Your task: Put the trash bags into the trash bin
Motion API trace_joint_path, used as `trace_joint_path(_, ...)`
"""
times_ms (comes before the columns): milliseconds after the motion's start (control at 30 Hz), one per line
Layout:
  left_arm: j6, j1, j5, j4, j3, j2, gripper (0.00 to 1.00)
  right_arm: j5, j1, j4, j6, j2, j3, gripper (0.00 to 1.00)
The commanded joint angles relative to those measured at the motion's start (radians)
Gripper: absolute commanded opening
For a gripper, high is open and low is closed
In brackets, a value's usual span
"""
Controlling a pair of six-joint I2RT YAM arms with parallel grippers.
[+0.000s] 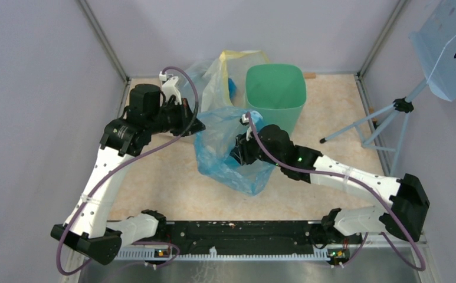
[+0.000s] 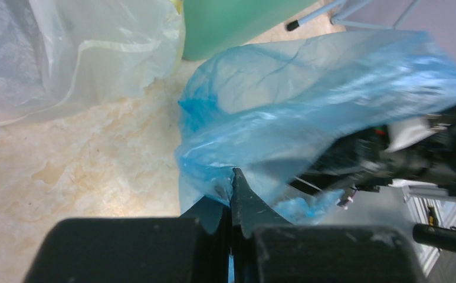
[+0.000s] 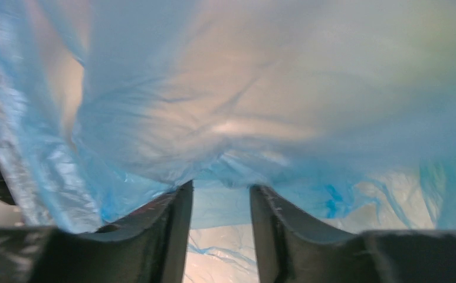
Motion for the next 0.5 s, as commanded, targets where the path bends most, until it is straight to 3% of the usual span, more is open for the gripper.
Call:
trace_joint_path(0, 0.019, 0.001, -0.085, 0.056, -0.020, 0.001, 0.00, -0.035, 0.005, -0.077, 0.023, -0.115, 0.080, 0.49)
trace_joint_path(200, 0.027, 0.005, -0.169, 0.062, -0.031, 0.010, 0.00, -0.116, 0.003, -0.136, 0.105, -0.210, 0.061, 0.58)
trace_joint_path(367, 0.004, 0.007, -0.134, 0.102, 0.011, 0.016, 0.00, 0.018, 0.003, -0.283, 0.166, -0.165, 0.043, 0.60)
trace_joint_path(467, -0.006, 0.006, -0.119, 0.117, 0.045, 0.031, 0.00, -0.073, 0.003, -0.243, 0.162, -0.162, -0.001, 0.59)
